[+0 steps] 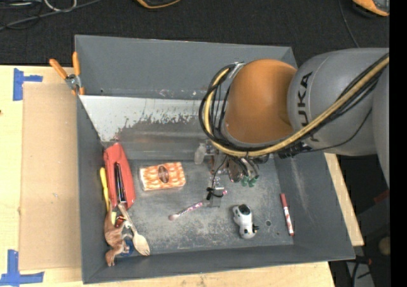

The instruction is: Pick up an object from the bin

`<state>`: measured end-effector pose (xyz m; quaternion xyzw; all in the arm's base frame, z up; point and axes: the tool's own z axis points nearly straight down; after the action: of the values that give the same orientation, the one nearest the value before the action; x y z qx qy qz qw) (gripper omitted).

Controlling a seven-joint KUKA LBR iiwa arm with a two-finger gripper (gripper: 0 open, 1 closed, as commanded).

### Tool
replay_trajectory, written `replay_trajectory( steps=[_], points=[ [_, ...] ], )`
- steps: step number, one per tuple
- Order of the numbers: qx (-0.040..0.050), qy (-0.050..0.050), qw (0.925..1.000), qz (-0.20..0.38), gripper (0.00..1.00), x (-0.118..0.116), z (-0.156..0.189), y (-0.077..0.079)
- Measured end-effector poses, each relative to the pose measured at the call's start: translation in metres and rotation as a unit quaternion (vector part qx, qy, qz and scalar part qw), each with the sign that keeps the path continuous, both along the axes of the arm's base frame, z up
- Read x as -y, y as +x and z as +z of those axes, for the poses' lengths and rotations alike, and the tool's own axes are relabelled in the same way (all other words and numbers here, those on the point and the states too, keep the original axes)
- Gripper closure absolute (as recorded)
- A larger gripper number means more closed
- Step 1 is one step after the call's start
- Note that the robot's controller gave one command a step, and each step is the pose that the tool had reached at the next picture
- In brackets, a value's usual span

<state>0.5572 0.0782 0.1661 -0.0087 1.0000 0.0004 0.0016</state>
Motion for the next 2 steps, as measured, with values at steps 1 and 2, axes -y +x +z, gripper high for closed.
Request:
replay_trajectory(
  steps=[1,2],
  points=[
    [0.0025,0.000,0.9988,-0.049,0.00,0.028,0.001,0.019],
    [0.0015,0.002,0.9972,-0.075,0.00,0.001,-0.053,0.029]
  ],
)
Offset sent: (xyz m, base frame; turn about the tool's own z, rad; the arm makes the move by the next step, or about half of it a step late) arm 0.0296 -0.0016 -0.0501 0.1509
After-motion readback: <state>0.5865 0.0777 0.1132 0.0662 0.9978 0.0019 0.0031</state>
